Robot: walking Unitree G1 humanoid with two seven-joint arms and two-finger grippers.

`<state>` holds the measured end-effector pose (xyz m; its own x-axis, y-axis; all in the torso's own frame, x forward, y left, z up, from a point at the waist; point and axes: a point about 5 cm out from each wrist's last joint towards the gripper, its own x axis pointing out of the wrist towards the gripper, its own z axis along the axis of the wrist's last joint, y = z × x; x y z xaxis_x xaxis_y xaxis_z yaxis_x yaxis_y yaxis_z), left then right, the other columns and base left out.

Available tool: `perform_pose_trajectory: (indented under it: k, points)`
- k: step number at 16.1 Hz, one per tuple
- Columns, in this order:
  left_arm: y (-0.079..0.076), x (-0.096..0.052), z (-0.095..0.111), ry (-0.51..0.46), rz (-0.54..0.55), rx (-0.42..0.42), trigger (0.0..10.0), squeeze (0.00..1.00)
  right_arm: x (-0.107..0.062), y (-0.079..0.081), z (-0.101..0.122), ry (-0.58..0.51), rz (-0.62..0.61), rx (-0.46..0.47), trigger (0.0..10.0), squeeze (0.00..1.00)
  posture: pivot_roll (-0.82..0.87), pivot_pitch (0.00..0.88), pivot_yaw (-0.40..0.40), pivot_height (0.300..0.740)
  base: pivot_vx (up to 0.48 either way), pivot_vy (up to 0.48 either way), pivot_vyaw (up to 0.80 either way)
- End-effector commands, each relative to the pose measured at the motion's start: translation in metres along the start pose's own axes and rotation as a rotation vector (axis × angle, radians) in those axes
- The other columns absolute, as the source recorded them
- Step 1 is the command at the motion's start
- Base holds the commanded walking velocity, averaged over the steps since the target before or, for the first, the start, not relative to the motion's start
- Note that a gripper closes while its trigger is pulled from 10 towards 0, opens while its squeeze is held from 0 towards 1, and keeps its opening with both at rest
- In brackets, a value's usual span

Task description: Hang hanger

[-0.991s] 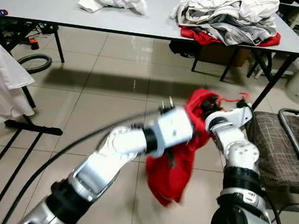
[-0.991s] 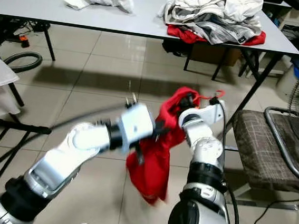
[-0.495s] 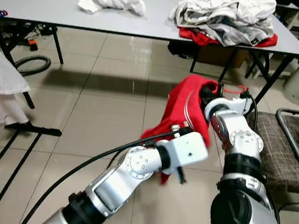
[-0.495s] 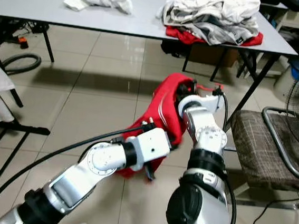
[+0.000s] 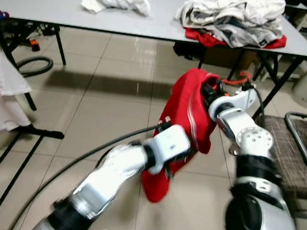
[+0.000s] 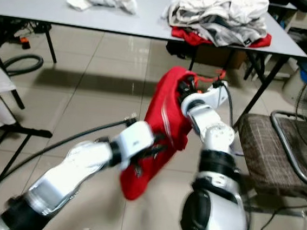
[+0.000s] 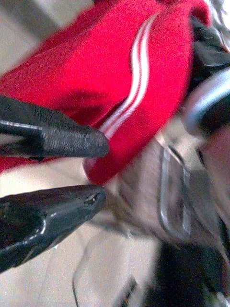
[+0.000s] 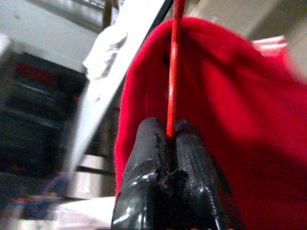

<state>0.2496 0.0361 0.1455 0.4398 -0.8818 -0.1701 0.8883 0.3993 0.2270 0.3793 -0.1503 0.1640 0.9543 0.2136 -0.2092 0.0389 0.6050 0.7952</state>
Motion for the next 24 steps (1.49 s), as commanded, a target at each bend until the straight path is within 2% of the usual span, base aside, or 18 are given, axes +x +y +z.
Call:
perform_pose_trajectory:
  k: [1, 3, 4, 5, 6, 8, 9, 10, 11, 14, 17, 18, 20, 22, 23, 24]
  points:
    - [-0.002, -0.009, 0.017, -0.082, -0.068, -0.03, 10.0, 0.0, -0.003, 0.003, 0.01, -0.033, 0.025, -0.199, 10.0, 0.0, 0.1, 0.017, -0.064, 0.74, 0.0, 0.0, 0.0]
    - [-0.003, -0.032, 0.028, -0.105, -0.123, -0.108, 10.0, 0.0, -0.011, -0.011, 0.006, 0.031, 0.027, -0.51, 10.0, 0.0, 0.11, 0.014, -0.065, 0.74, 0.0, 0.0, 0.0]
    - [-0.001, -0.042, 0.03, -0.101, -0.112, -0.133, 10.0, 0.0, -0.017, -0.018, 0.003, 0.063, 0.038, -0.632, 10.0, 0.0, 0.11, 0.012, -0.059, 0.74, 0.0, 0.0, 0.0]
    - [0.007, -0.052, 0.026, -0.094, -0.002, -0.145, 10.0, 0.0, -0.025, -0.023, 0.0, 0.078, 0.074, -0.727, 10.0, 0.0, 0.12, 0.011, -0.059, 0.74, 0.0, 0.0, 0.0]
    - [0.027, -0.065, 0.012, -0.055, 0.256, -0.209, 10.0, 0.0, -0.039, -0.029, -0.003, 0.083, 0.116, -0.796, 10.0, 0.0, 0.12, 0.013, -0.064, 0.74, 0.0, 0.0, 0.0]
    - [0.039, -0.076, -0.002, 0.006, 0.429, -0.239, 10.0, 0.0, -0.05, -0.034, -0.008, 0.099, 0.126, -0.828, 10.0, 0.0, 0.13, 0.016, -0.066, 0.74, 0.0, 0.0, 0.0]
    - [0.051, -0.089, -0.022, 0.106, 0.629, -0.24, 10.0, 0.0, -0.064, -0.039, -0.013, 0.07, 0.106, -0.913, 10.0, 0.0, 0.13, 0.027, -0.071, 0.74, 0.0, 0.0, 0.0]
    - [0.056, -0.099, -0.035, 0.122, 0.778, -0.246, 10.0, 0.0, -0.074, -0.043, -0.018, 0.021, 0.065, -0.969, 10.0, 0.0, 0.13, 0.031, -0.071, 0.74, 0.0, 0.0, 0.0]
    - [0.054, -0.106, -0.047, 0.106, 0.902, -0.301, 10.0, 0.0, -0.086, -0.05, -0.026, 0.0, 0.05, -0.987, 10.0, 0.0, 0.13, 0.037, -0.07, 0.74, 0.27, 0.0, 0.0]
    - [0.048, -0.109, -0.057, 0.113, 0.973, -0.374, 10.0, 0.0, -0.095, -0.054, -0.039, 0.02, 0.081, -0.951, 10.0, 0.0, 0.13, 0.039, -0.067, 0.74, 0.389, 0.0, 0.0]
    - [0.049, -0.111, -0.059, 0.105, 1.034, -0.362, 10.0, 0.0, -0.098, -0.051, -0.054, 0.071, 0.166, -0.988, 10.0, 0.0, 0.14, 0.038, -0.078, 0.74, 0.436, 0.0, 0.67]
    - [0.048, -0.114, -0.062, 0.122, 1.058, -0.356, 10.0, 1.0, -0.097, -0.048, -0.059, 0.094, 0.205, -0.998, 10.0, 0.0, 0.14, 0.036, -0.084, 0.74, 0.465, 0.0, 0.8]
    - [0.047, -0.116, -0.063, 0.122, 1.066, -0.358, 10.0, 1.0, -0.094, -0.044, -0.064, 0.108, 0.245, -0.99, 10.0, 0.0, 0.14, 0.036, -0.09, 0.74, 0.461, 0.0, 0.8]
    - [0.046, -0.117, -0.063, 0.117, 1.071, -0.342, 10.0, 1.0, -0.09, -0.043, -0.071, 0.129, 0.272, -1.07, 10.0, 0.0, 0.16, 0.033, -0.105, 0.74, 0.458, 0.0, 0.8]
    - [0.046, -0.117, -0.062, 0.122, 1.067, -0.314, 10.0, 1.0, -0.087, -0.042, -0.073, 0.136, 0.282, -1.017, 10.0, 0.0, 0.16, 0.032, -0.112, 0.74, 0.458, 0.0, 0.8]
    - [0.045, -0.119, -0.061, 0.124, 1.071, -0.308, 10.0, 1.0, -0.084, -0.039, -0.075, 0.141, 0.316, -1.011, 10.0, 0.0, 0.17, 0.03, -0.116, 0.74, 0.461, 0.0, 0.77]
